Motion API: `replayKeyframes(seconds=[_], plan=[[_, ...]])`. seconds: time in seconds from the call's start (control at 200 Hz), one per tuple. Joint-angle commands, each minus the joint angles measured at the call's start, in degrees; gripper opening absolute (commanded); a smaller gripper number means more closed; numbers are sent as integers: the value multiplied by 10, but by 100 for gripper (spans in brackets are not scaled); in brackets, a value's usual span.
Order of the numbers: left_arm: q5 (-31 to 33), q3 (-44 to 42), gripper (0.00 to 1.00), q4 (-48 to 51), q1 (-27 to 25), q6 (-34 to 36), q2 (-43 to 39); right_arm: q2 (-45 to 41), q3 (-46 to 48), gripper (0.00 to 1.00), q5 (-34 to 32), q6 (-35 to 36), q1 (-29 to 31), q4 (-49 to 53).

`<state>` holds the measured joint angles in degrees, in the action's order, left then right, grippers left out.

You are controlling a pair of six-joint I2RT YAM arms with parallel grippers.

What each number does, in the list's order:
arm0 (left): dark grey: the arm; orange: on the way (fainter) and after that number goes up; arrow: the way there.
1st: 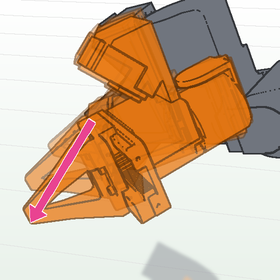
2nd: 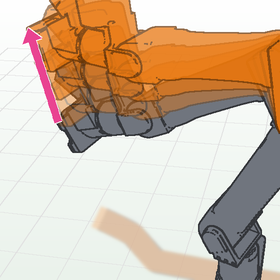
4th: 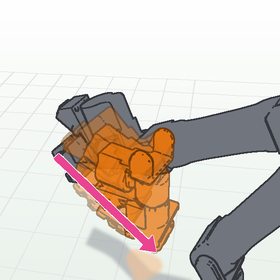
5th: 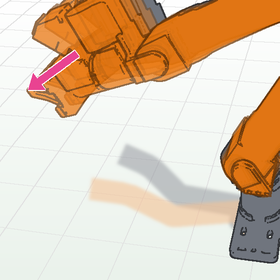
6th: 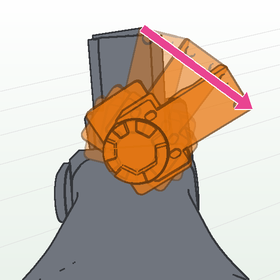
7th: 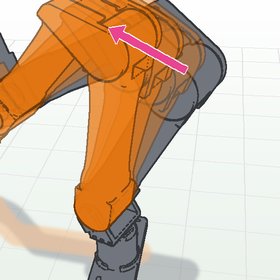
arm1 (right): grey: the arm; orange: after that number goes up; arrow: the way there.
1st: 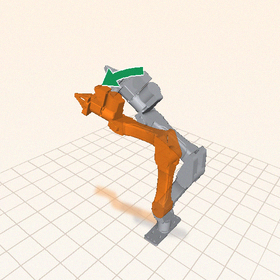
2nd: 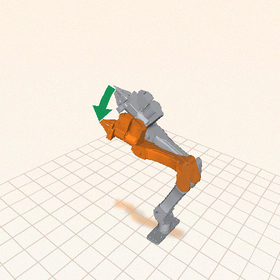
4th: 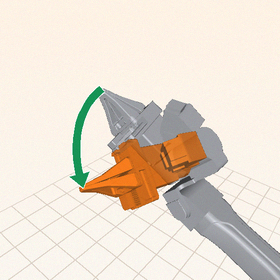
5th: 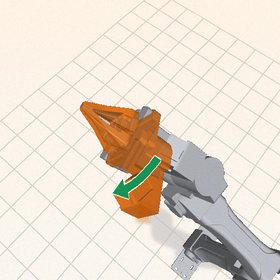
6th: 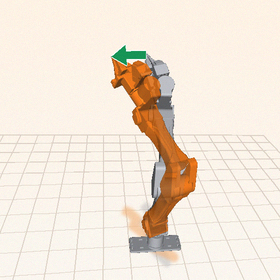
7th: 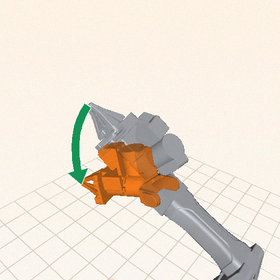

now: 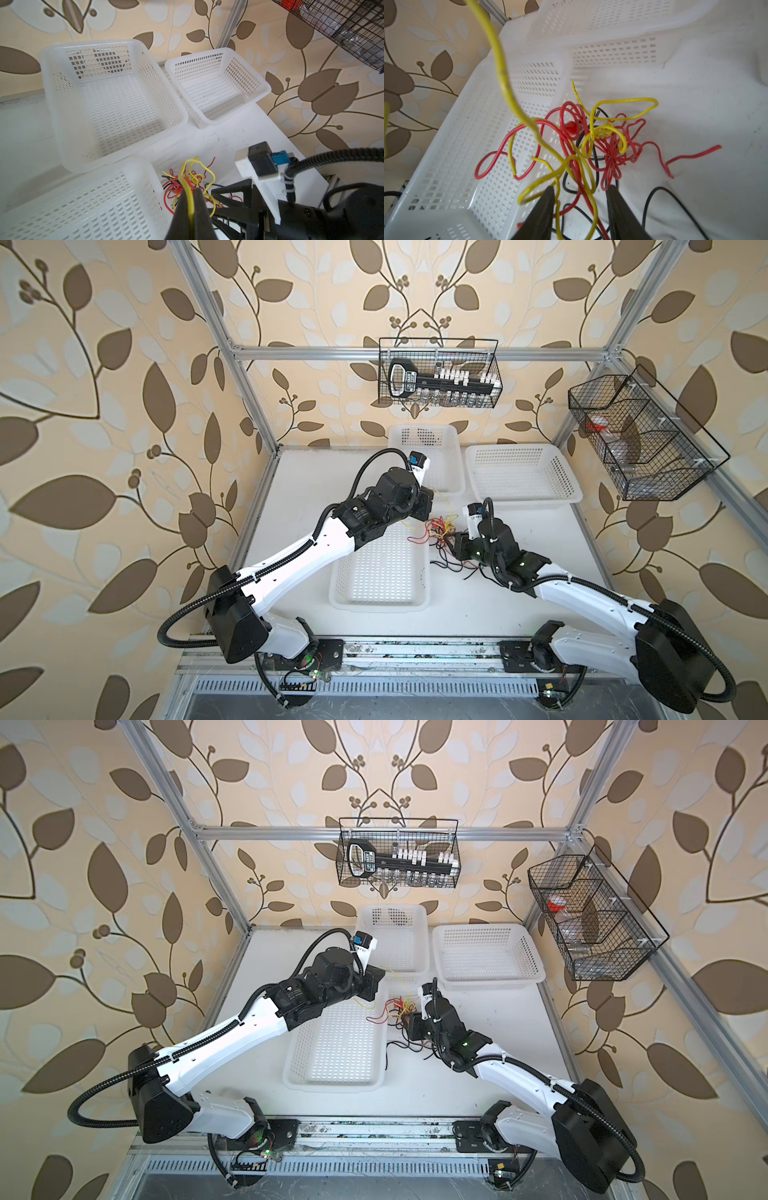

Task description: Untangle the cables

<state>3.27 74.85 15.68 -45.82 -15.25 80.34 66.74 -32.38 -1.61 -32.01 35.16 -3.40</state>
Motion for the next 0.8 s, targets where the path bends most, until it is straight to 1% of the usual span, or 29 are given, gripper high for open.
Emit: replayKeyframes(seconds=[0.0, 0.09, 0.12, 0.16, 0.285, 0.475, 0.66, 0.795], plan=[[15, 27, 0, -21, -5, -3, -5, 13, -17, 29, -41, -18, 3, 15], [44, 26, 0, -16, -5, -4, -11, 14, -15, 7, -74, -25, 3, 41], [54, 26, 0, -13, -5, -4, -14, 12, -13, 3, -84, -27, 2, 49], [67, 27, 0, -10, -5, -3, -18, 7, -7, 0, -97, -27, 2, 56], [101, 21, 0, -7, -5, -1, -35, -16, 14, 0, -129, -30, -5, 71], [141, 13, 0, 5, -1, 6, -60, -54, 42, 0, -146, -27, -45, 100], [140, 0, 0, 2, 1, 7, -81, -74, 45, 0, -181, -8, -56, 129], [141, 7, 0, 20, 3, 7, -92, -75, 50, 0, -183, -10, -71, 137]])
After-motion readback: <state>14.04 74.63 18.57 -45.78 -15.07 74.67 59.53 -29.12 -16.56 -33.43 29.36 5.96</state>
